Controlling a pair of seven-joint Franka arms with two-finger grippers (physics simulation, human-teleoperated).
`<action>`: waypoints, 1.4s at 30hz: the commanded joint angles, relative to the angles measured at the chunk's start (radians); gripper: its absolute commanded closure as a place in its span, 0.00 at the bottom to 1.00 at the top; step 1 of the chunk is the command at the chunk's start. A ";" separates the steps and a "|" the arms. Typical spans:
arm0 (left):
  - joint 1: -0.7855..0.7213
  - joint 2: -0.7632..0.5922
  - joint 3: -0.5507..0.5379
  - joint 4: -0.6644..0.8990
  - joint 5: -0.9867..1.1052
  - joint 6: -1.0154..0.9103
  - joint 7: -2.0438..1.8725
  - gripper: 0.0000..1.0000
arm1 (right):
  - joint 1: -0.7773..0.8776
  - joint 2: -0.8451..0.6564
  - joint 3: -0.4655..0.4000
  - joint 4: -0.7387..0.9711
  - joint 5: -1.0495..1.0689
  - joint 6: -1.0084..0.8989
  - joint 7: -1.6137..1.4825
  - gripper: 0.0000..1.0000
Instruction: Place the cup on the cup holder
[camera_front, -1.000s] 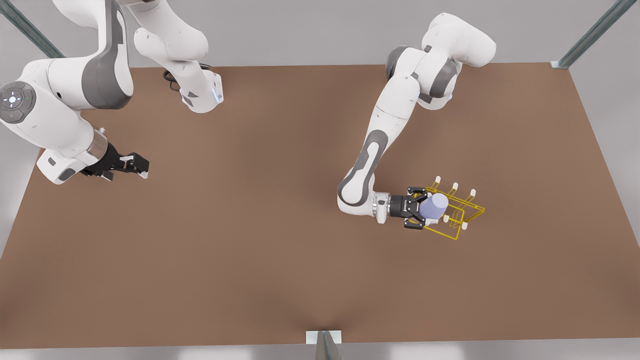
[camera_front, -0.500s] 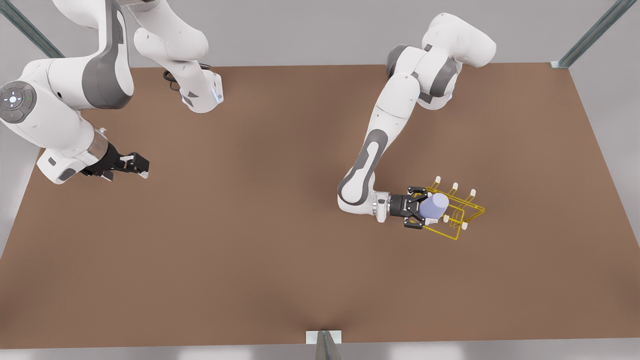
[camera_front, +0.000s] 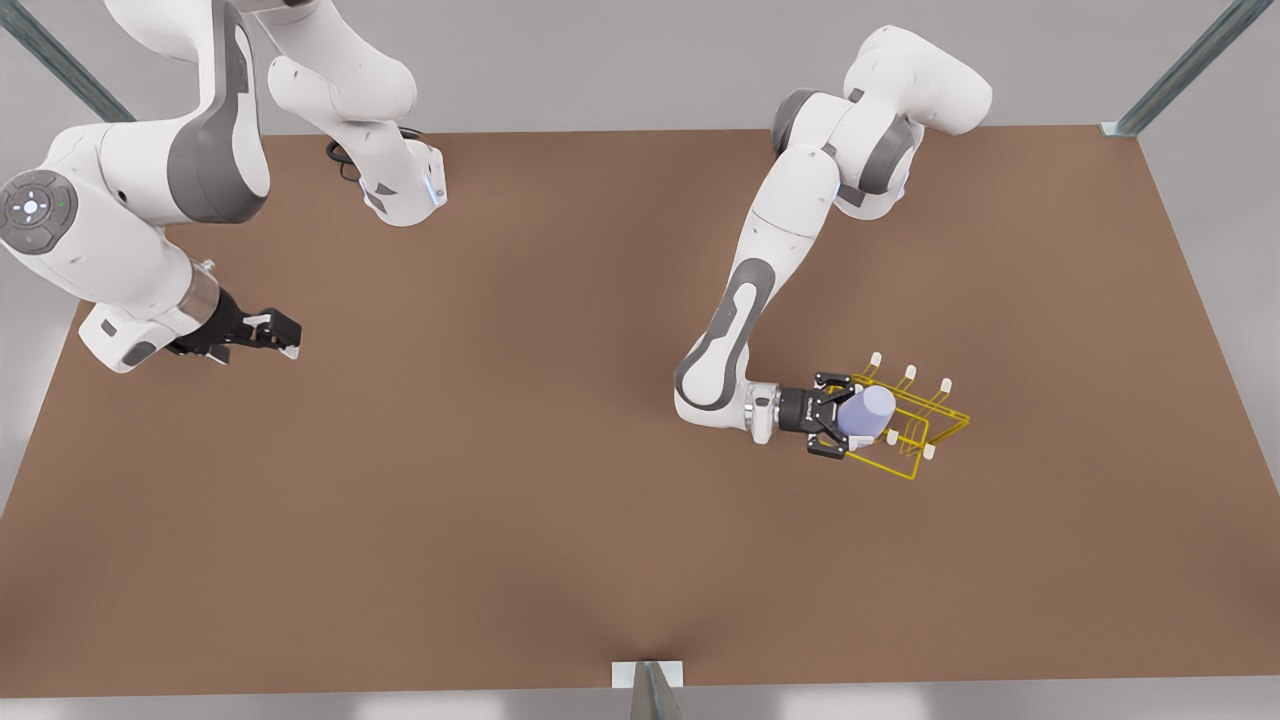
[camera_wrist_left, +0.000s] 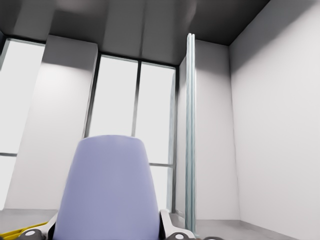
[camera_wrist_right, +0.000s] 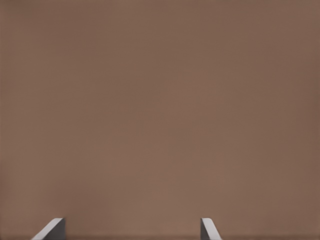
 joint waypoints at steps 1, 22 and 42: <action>0.000 -0.001 0.000 -0.001 0.000 -0.005 -0.042 0.00 | 0.001 0.000 0.001 0.000 0.001 0.001 0.001 0.00; -0.005 -0.027 -0.076 -0.021 -0.014 -0.030 -0.054 0.00 | 0.001 0.006 0.001 -0.003 0.001 0.004 0.002 0.00; 0.461 -0.510 -0.703 0.379 -0.725 0.187 0.728 0.00 | 0.002 0.009 0.001 -0.003 0.001 0.018 0.002 0.00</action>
